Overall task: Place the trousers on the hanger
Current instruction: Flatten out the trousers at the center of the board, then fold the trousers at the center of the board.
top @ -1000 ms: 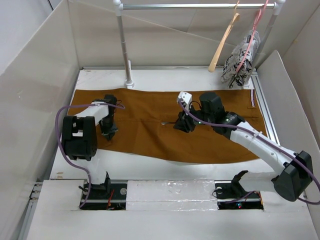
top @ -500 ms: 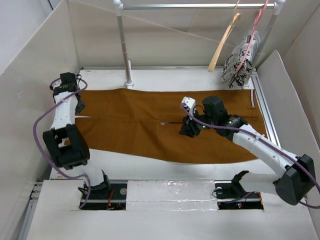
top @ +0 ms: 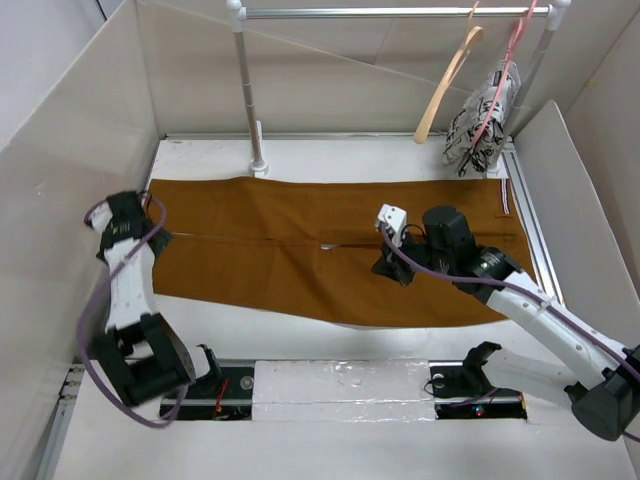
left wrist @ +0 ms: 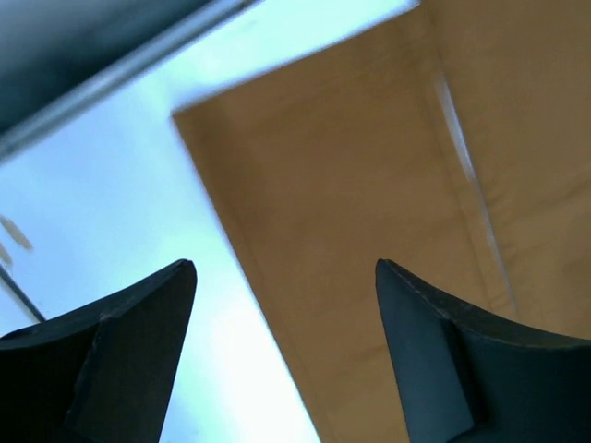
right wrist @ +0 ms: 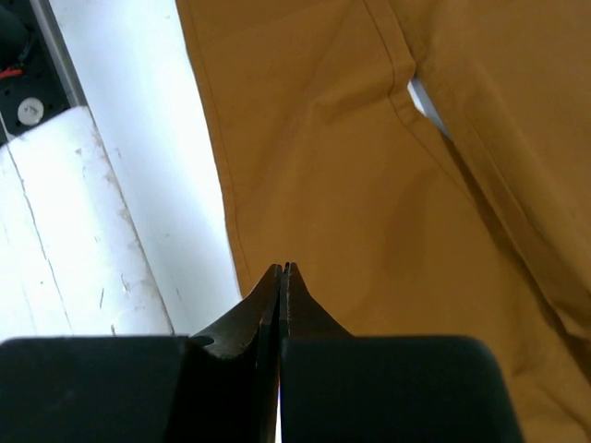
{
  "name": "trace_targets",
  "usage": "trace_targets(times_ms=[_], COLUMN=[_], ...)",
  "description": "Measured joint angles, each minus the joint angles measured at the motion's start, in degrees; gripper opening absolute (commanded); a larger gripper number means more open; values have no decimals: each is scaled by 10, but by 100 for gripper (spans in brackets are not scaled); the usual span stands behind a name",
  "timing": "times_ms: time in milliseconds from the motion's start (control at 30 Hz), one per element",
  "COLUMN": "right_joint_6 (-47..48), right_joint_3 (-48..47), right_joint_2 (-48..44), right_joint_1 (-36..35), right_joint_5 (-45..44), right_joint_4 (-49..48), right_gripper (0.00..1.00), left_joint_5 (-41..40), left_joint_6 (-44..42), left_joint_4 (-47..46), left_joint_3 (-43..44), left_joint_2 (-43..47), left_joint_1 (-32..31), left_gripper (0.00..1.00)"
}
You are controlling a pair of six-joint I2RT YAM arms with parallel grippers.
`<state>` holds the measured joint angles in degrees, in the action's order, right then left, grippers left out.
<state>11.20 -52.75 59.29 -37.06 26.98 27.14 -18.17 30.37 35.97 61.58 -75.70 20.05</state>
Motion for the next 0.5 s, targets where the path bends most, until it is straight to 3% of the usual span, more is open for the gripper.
trace_targets(times_ms=[33, 167, 200, 333, 500], right_joint_6=[0, 1, 1, 1, -5], right_joint_3=[6, 23, 26, 47, 78], right_joint_2=[-10, -47, -55, -84, -109], right_joint_1=[-1, -2, -2, -1, 5], right_joint_5=[-5, -19, -22, -27, -30], right_joint_4=[4, 27, 31, 41, 61], right_gripper=[0, 32, 35, 41, 42], left_joint_5=[17, 90, 100, 140, 183], left_joint_6=[4, 11, 12, 15, 28], left_joint_4=[-9, -53, -61, -103, -173], left_joint_3=[-35, -144, -156, -188, -189], left_joint_2=[30, 56, 40, -8, -53], left_joint_1=[18, 151, 170, 178, 176], left_gripper=[71, 68, 68, 67, 54])
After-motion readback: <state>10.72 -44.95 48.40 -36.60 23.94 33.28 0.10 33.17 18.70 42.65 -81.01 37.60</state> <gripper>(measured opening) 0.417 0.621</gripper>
